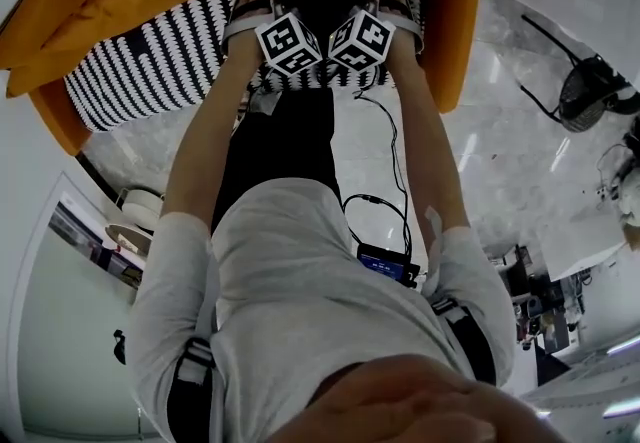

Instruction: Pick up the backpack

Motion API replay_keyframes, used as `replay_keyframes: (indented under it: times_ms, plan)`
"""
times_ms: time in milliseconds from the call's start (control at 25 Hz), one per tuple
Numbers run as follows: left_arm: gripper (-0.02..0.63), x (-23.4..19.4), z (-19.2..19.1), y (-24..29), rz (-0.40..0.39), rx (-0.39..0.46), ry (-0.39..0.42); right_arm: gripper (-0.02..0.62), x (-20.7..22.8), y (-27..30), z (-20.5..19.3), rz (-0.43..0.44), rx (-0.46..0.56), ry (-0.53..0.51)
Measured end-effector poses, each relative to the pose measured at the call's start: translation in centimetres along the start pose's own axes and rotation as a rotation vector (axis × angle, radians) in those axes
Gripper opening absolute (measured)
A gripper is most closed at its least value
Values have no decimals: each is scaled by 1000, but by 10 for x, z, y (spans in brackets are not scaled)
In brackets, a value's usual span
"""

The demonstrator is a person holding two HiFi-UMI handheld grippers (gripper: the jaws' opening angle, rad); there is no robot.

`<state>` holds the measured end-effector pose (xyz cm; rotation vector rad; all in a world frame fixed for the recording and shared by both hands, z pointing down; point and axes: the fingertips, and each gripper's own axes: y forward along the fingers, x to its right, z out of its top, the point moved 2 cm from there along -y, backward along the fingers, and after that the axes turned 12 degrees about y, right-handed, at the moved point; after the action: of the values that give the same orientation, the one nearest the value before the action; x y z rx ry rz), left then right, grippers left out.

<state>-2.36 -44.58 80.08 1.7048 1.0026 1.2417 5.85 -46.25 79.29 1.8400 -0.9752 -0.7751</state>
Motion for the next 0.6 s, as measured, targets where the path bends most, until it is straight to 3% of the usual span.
replay_keyframes:
  times_ms: [120,320,600]
  plan:
    - [178,-2,1,5,46,-23,48,196,2,7,-2,-19,20,21]
    - [176,7,-1,9,120,-86,221,155,-12,12,-17,-10,16,33]
    - [149,49,-4,17,31,-77,162,106,-43,12,-43,8,-35,71]
